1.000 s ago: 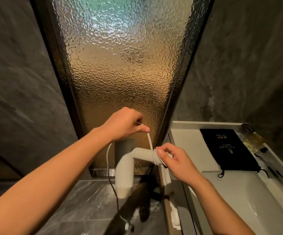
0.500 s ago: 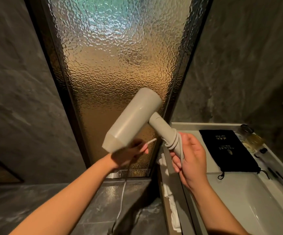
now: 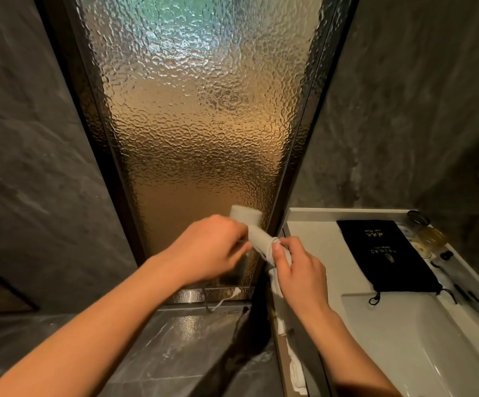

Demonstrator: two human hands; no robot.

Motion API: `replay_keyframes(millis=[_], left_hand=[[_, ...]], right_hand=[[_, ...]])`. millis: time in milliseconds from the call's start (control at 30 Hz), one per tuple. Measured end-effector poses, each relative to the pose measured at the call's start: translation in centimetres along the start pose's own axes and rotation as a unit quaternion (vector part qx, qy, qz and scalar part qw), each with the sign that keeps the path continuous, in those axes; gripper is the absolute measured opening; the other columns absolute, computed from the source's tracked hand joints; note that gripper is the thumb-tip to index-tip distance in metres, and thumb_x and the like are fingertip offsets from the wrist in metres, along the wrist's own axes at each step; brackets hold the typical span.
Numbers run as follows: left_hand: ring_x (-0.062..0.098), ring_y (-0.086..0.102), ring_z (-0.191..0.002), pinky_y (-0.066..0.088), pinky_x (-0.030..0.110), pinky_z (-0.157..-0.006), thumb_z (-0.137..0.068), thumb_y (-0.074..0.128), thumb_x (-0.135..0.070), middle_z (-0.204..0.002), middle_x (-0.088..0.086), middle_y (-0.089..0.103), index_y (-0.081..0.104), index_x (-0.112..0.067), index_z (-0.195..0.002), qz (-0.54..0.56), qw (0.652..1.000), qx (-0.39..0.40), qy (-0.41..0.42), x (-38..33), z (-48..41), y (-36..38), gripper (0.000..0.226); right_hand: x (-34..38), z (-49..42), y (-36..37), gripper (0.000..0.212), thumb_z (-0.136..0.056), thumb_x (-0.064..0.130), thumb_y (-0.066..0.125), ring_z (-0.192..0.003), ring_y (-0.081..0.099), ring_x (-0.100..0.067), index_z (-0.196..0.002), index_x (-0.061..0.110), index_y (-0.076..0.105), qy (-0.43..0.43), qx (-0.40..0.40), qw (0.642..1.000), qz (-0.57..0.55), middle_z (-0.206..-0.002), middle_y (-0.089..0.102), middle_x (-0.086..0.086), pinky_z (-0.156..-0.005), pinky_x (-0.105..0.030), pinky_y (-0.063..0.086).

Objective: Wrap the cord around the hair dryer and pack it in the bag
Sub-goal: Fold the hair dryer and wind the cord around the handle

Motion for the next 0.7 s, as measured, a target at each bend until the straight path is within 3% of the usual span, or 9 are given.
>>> replay_keyframes(millis=[100, 200, 333, 433, 533, 567, 600, 633, 700], left_hand=[[0.02, 0.065, -0.082, 0.044, 0.03, -0.059, -0.086, 0.06, -0.058, -0.084, -0.005, 0.071, 0.059, -0.028, -0.08, -0.064, 0.998, -0.024, 0.015, 1.8, -2.4, -1.7, 0.031], [0.019, 0.061, -0.073, 0.043, 0.031, -0.056, -0.069, 0.067, -0.073, -0.072, -0.005, 0.068, 0.06, -0.022, -0.073, -0.071, 0.997, -0.025, -0.001, 3.4, -4.2, -1.9, 0.052], [0.008, 0.044, -0.051, 0.033, 0.031, -0.05, -0.057, 0.083, -0.065, -0.05, -0.008, 0.053, 0.055, -0.014, -0.057, 0.13, 0.991, 0.024, -0.026, 5.4, -4.6, -0.3, 0.058], [0.003, 0.043, -0.053, 0.034, 0.023, -0.054, -0.061, 0.09, -0.045, -0.052, -0.009, 0.052, 0.062, -0.004, -0.06, 0.304, 0.949, 0.054, -0.058, 6.7, -4.3, 2.5, 0.05], [0.011, 0.052, -0.063, 0.04, 0.029, -0.064, -0.058, 0.088, -0.045, -0.058, -0.005, 0.058, 0.073, -0.017, -0.06, 0.525, 0.838, 0.123, -0.079, 6.9, -3.3, 6.8, 0.032], [0.01, 0.055, -0.064, 0.041, 0.03, -0.066, -0.06, 0.086, -0.053, -0.061, -0.004, 0.059, 0.075, -0.02, -0.065, 0.55, 0.821, 0.12, -0.094, 6.9, -2.8, 7.9, 0.035], [0.004, 0.056, -0.063, 0.043, 0.028, -0.065, -0.065, 0.082, -0.06, -0.063, -0.006, 0.059, 0.075, -0.019, -0.073, 0.543, 0.825, 0.101, -0.116, 7.0, -2.0, 8.5, 0.042], [-0.002, 0.054, -0.059, 0.043, 0.023, -0.063, -0.072, 0.075, -0.063, -0.063, -0.011, 0.056, 0.075, -0.017, -0.081, 0.495, 0.857, 0.065, -0.129, 6.7, -1.3, 8.6, 0.047], [-0.002, 0.047, -0.049, 0.039, 0.018, -0.055, -0.08, 0.062, -0.068, -0.054, -0.014, 0.049, 0.073, -0.016, -0.088, 0.427, 0.891, 0.017, -0.153, 5.9, 0.5, 9.0, 0.053]], right_hand=[[0.4, -0.3, 0.1, 0.026, -0.101, 0.047, 0.048, -0.08, 0.068, -0.02, -0.105, 0.028, 0.064, -0.029, 0.102, 0.994, 0.006, -0.095, 0.076, 0.002, -0.068, -0.04, 0.053], [0.4, -0.6, 0.4, 0.021, -0.097, 0.049, 0.053, -0.071, 0.063, -0.005, -0.093, 0.032, 0.065, -0.025, 0.215, 0.974, -0.073, -0.084, 0.071, 0.011, -0.068, -0.037, 0.051], [1.1, -0.1, -0.5, 0.024, -0.096, 0.039, 0.06, -0.076, 0.066, -0.002, -0.091, 0.017, 0.07, -0.029, 0.285, 0.925, -0.249, -0.092, 0.076, -0.002, -0.068, -0.022, 0.049], [1.5, 0.6, -1.0, 0.041, -0.095, 0.039, 0.063, -0.044, 0.055, -0.004, -0.101, -0.001, 0.068, 0.015, 0.286, 0.865, -0.411, -0.063, 0.067, 0.003, -0.039, -0.016, 0.042], [1.4, 0.9, -0.8, 0.044, -0.088, 0.052, 0.068, -0.032, 0.038, -0.006, -0.102, 0.01, 0.069, 0.057, 0.242, 0.804, -0.54, -0.055, 0.055, -0.006, -0.029, -0.015, 0.031], [1.2, 0.7, -0.8, 0.041, -0.088, 0.05, 0.067, -0.031, 0.036, -0.005, -0.101, 0.012, 0.069, 0.075, 0.208, 0.788, -0.575, -0.054, 0.054, -0.007, -0.029, -0.015, 0.03], [1.0, 0.6, -0.9, 0.037, -0.09, 0.048, 0.065, -0.03, 0.034, -0.006, -0.1, 0.013, 0.068, 0.095, 0.167, 0.778, -0.599, -0.053, 0.053, -0.007, -0.029, -0.015, 0.029], [0.8, 0.3, -1.1, 0.034, -0.091, 0.046, 0.063, -0.031, 0.034, -0.006, -0.1, 0.014, 0.068, 0.111, 0.121, 0.775, -0.61, -0.054, 0.053, -0.008, -0.029, -0.015, 0.028], [0.0, -0.1, -1.5, 0.026, -0.096, 0.039, 0.056, -0.032, 0.035, -0.008, -0.098, 0.017, 0.069, 0.132, 0.027, 0.788, -0.601, -0.057, 0.054, -0.012, -0.029, -0.017, 0.028]])
Point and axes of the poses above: each hand's wrist, its own z-axis away from the middle knuckle, its own y-axis out of the palm, x = y × z, the point moved 7 cm from there along -z, towards the middle knuckle
